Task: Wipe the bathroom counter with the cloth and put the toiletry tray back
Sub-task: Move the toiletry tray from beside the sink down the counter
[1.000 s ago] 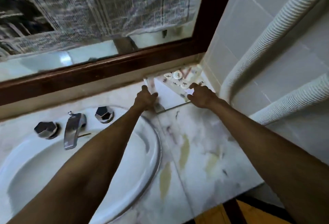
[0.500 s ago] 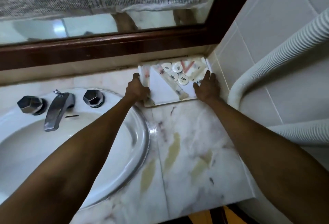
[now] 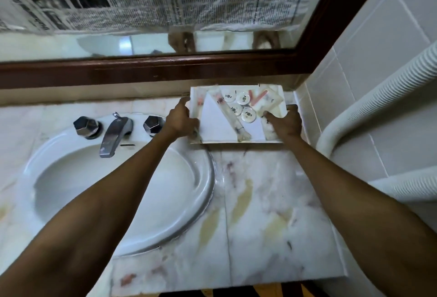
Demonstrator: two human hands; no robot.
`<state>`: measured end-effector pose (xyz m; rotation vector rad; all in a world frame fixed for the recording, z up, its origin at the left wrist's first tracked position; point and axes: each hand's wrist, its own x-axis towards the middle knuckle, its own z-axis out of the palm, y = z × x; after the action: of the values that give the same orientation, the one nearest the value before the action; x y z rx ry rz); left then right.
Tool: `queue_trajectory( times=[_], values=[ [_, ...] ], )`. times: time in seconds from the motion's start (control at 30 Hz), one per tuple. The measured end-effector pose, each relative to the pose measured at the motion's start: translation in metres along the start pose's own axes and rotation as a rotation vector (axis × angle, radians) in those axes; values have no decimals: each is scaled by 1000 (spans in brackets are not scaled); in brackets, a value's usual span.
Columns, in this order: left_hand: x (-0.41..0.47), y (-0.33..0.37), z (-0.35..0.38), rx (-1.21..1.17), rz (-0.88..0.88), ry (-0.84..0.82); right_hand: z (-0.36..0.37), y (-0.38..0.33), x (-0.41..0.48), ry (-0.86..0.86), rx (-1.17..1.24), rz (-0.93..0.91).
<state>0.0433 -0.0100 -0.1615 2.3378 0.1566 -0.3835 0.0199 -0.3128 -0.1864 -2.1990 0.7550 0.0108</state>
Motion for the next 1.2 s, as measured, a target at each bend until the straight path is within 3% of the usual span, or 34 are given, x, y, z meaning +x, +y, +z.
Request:
queue_trajectory(
  times=[0.47,0.73,1.2],
  values=[
    [-101,-94,-150,-142,-15,214,56,-118,-127,-58,125,-230],
    [-176,-226,-255,-243,-33,353,150,-190,-250,-99,164,-412],
    [-316,-452,-397,-396,-210,588,344,-303,-443,-424,128,-593]
  ],
)
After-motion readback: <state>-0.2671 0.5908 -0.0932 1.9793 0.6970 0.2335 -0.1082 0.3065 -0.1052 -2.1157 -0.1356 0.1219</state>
